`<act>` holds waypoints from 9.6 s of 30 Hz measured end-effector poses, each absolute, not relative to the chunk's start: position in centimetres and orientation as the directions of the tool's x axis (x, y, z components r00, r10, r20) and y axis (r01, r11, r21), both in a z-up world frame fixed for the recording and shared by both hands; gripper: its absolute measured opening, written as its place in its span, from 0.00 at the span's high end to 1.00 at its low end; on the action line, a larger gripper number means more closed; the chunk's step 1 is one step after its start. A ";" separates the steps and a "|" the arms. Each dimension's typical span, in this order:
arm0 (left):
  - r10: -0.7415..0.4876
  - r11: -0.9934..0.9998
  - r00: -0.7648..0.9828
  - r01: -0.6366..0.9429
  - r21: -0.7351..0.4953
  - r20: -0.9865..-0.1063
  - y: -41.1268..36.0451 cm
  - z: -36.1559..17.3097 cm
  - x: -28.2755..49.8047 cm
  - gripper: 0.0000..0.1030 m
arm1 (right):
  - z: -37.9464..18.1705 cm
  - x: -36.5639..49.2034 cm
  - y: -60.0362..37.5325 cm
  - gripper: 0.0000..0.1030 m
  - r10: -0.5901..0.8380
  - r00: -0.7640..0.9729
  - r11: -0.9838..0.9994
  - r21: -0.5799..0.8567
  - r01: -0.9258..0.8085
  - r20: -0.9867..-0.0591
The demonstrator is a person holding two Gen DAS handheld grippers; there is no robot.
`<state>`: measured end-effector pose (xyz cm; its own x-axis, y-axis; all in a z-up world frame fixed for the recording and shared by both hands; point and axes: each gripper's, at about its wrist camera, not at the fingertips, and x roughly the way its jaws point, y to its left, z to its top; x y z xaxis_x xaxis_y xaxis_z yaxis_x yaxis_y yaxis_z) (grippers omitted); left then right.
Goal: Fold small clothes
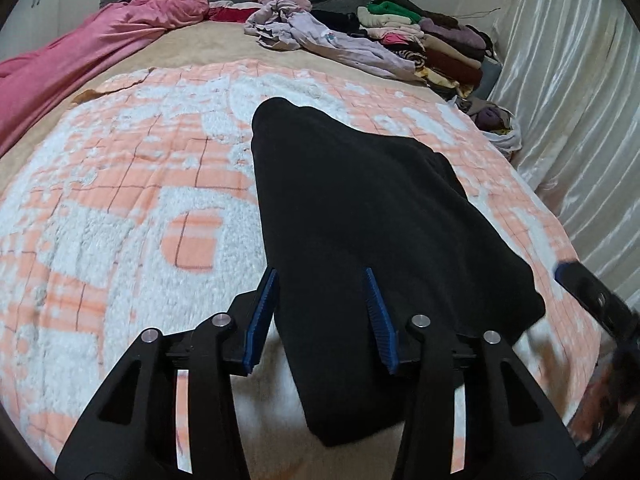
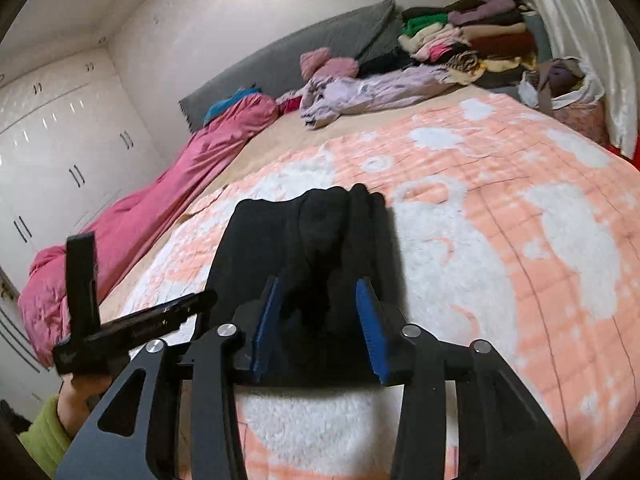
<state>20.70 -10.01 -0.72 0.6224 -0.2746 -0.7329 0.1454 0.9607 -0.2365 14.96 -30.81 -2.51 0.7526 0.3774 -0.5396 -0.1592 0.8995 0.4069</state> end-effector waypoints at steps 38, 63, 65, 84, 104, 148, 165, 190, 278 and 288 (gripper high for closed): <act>-0.264 0.963 0.587 0.204 -0.177 -0.765 -12.4 -1.4 19.4 0.56 | -1.8 23.7 -30.6 0.61 0.332 0.714 0.933 0.324 -0.154 -0.617; -0.279 0.959 0.583 0.206 -0.193 -0.763 -12.3 -1.3 19.2 0.56 | -4.4 28.3 -28.1 0.94 0.300 0.683 0.953 0.243 -0.182 -0.666; -0.287 0.957 0.584 0.205 -0.205 -0.759 -12.1 -1.2 19.0 0.56 | -3.6 27.7 -28.6 0.94 0.287 0.709 0.957 0.227 -0.181 -0.644; -0.309 0.950 0.568 0.223 -0.219 -0.763 -12.6 -1.0 18.9 0.51 | -7.0 29.2 -29.7 0.93 0.132 0.683 0.991 0.099 -0.088 -0.719; -0.310 0.950 0.555 0.211 -0.230 -0.772 -12.5 -1.5 19.1 0.51 | -5.4 27.8 -30.4 0.74 0.125 0.691 0.991 0.120 -0.055 -0.712; -0.288 0.957 0.571 0.206 -0.205 -0.769 -12.3 -1.3 18.1 0.51 | -6.5 17.3 -29.8 0.71 0.208 0.701 0.975 0.202 -0.093 -0.682; -0.287 0.958 0.624 0.205 -0.203 -0.727 -11.8 1.4 16.0 0.32 | -4.1 14.2 -30.5 0.24 0.150 0.767 0.980 0.194 -0.035 -0.624; -0.177 0.982 0.722 0.173 -0.073 -0.669 -9.3 2.9 6.4 0.09 | -1.5 4.5 -29.4 0.04 0.109 0.828 0.987 0.159 -0.025 -0.551; -0.121 0.993 0.685 0.091 -0.080 -0.718 -7.2 0.1 3.9 0.09 | -5.7 2.6 -27.0 0.04 0.103 0.749 0.992 0.127 -0.026 -0.654; -0.106 0.994 0.681 0.092 -0.058 -0.725 -7.5 0.1 3.7 0.09 | -5.5 2.3 -27.5 0.04 0.086 0.753 0.992 0.129 -0.002 -0.652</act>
